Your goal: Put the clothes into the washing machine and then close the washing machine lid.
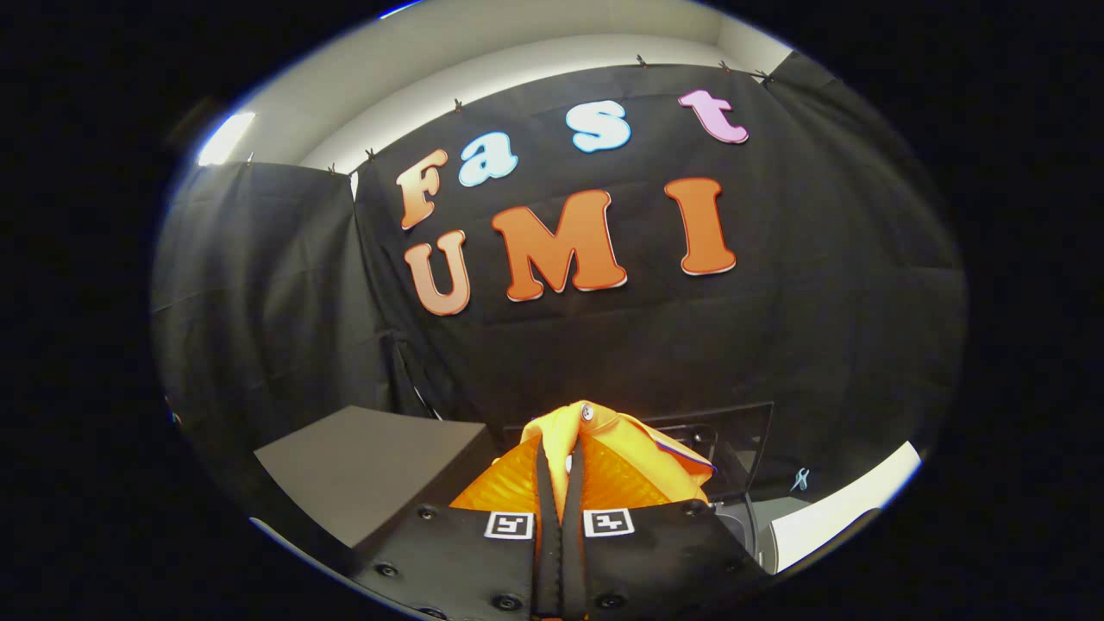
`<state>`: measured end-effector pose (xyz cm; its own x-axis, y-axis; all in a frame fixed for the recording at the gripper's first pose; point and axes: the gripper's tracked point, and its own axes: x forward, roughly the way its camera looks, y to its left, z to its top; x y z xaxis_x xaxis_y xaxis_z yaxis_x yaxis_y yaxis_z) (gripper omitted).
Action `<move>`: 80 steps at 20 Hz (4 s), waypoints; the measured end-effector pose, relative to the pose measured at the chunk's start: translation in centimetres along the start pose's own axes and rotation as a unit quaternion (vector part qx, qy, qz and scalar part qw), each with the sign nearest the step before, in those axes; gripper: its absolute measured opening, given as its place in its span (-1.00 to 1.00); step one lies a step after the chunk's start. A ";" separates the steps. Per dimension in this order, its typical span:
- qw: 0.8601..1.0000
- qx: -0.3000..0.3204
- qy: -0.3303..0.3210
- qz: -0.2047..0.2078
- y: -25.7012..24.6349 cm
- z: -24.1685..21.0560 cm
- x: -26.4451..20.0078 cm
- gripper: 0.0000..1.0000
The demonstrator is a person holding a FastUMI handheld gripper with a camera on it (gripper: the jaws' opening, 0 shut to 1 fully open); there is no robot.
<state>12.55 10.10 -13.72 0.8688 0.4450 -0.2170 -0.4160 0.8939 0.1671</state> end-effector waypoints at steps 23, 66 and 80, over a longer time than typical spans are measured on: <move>0.927 0.050 0.371 -0.028 -9.0 -32.1 12.8 -0.84; 0.945 0.060 0.309 -0.088 -8.4 -31.1 8.7 0.98; 0.996 -0.014 0.034 -0.081 -5.2 -2.3 8.5 0.97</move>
<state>21.49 9.39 -18.62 0.9055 0.2960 -0.3041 -0.2793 0.9552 0.0981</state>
